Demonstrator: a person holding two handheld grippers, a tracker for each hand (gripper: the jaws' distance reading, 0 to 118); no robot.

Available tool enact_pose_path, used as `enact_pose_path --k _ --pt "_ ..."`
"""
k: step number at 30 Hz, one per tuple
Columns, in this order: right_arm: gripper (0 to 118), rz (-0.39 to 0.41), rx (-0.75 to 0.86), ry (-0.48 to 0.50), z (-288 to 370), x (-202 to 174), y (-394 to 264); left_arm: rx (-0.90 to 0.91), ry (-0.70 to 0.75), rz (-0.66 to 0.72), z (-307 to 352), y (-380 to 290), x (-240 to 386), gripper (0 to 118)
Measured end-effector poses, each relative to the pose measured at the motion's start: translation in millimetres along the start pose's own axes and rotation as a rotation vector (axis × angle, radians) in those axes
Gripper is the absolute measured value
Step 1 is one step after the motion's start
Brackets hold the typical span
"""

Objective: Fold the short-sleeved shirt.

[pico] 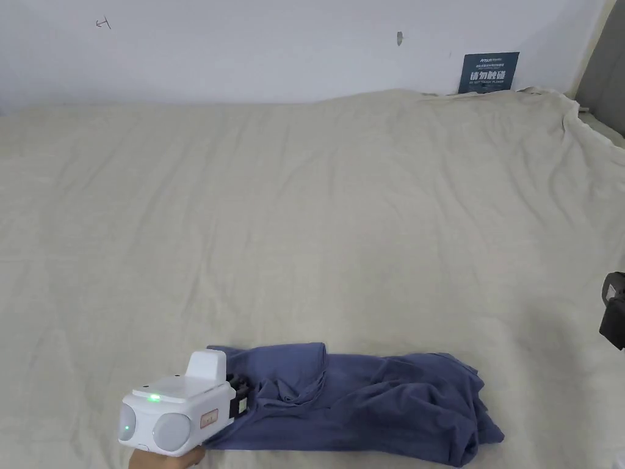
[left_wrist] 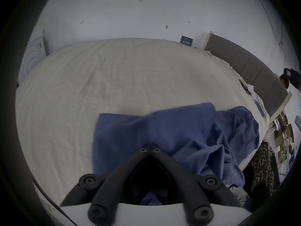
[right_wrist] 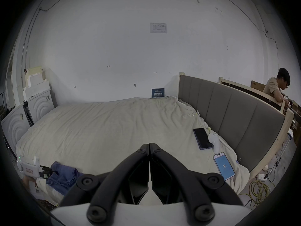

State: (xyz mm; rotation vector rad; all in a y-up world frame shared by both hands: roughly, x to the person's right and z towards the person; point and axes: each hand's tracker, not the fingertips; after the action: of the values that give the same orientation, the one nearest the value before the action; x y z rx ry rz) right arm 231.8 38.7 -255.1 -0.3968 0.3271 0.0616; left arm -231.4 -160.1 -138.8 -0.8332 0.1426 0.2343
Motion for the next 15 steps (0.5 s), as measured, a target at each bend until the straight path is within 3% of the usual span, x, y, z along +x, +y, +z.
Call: enact_pose_path --k 9,15 --pt "0 -0.008 -0.002 -0.008 4 6 -3 0.002 -0.143 -0.043 2 -20 54 0" --pt "0 -0.017 -0.003 -0.011 5 9 -5 -0.001 -0.180 0.022 -14 -25 82 0"
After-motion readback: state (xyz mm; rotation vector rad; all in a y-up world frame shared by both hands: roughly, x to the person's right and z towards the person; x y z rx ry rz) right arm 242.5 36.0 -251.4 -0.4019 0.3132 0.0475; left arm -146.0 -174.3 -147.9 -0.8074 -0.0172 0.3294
